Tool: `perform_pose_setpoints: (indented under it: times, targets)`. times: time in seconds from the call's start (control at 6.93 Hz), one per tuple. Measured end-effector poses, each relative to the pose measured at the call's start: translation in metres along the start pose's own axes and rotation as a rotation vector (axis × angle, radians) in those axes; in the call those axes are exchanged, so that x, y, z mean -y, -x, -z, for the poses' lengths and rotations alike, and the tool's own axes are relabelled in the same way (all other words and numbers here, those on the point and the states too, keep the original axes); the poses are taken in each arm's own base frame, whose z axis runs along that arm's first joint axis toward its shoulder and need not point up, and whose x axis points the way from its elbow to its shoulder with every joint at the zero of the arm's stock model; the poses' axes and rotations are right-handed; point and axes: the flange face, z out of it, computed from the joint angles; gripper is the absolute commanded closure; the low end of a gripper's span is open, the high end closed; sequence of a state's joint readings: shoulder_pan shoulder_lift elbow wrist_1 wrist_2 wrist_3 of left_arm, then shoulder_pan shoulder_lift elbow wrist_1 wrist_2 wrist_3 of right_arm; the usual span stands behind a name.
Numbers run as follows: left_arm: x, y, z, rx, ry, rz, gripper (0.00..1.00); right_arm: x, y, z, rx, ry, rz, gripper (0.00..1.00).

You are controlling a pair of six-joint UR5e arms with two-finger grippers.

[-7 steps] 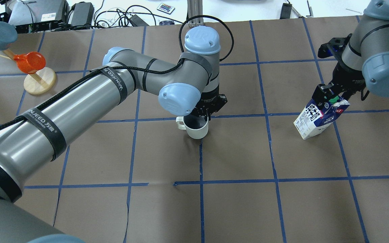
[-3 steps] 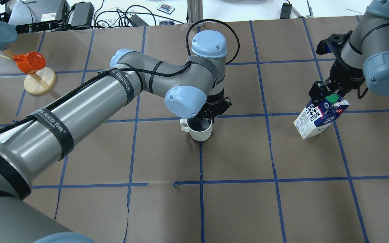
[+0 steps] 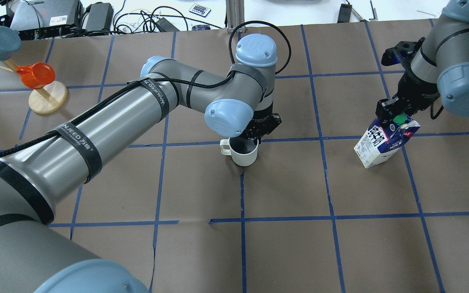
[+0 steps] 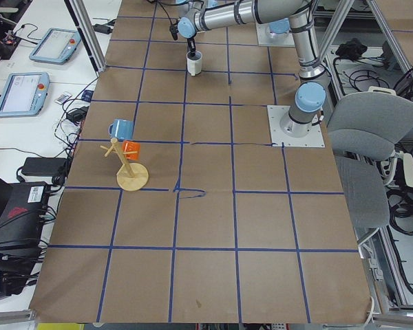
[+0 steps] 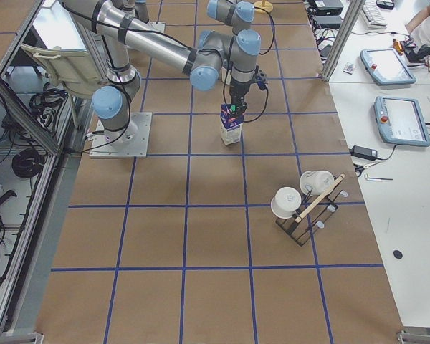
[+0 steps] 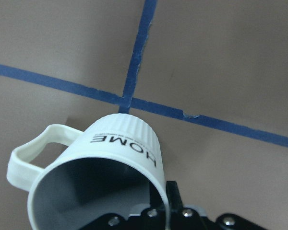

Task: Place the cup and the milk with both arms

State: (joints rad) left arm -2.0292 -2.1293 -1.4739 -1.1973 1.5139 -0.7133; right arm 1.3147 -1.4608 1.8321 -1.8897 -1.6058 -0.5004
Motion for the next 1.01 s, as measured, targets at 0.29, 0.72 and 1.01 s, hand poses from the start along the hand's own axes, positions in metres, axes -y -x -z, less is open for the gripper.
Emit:
perform_pose_setpoints:
  times: [0.29, 0.72, 1.01]
  targets:
    - [0.001, 0.005, 0.014, -0.010, -0.020, -0.005, 0.00, 0.000, -0.001, 0.003, -0.001, -0.003, -0.004, 0.67]
    - [0.023, 0.043, 0.062, -0.036, -0.054, 0.007, 0.00, 0.008, 0.001, 0.019, 0.005, -0.038, -0.114, 0.66]
    - [0.028, 0.097, 0.117, -0.007, -0.046, -0.121, 0.00, 0.038, 0.017, 0.030, 0.076, -0.088, -0.246, 0.65]
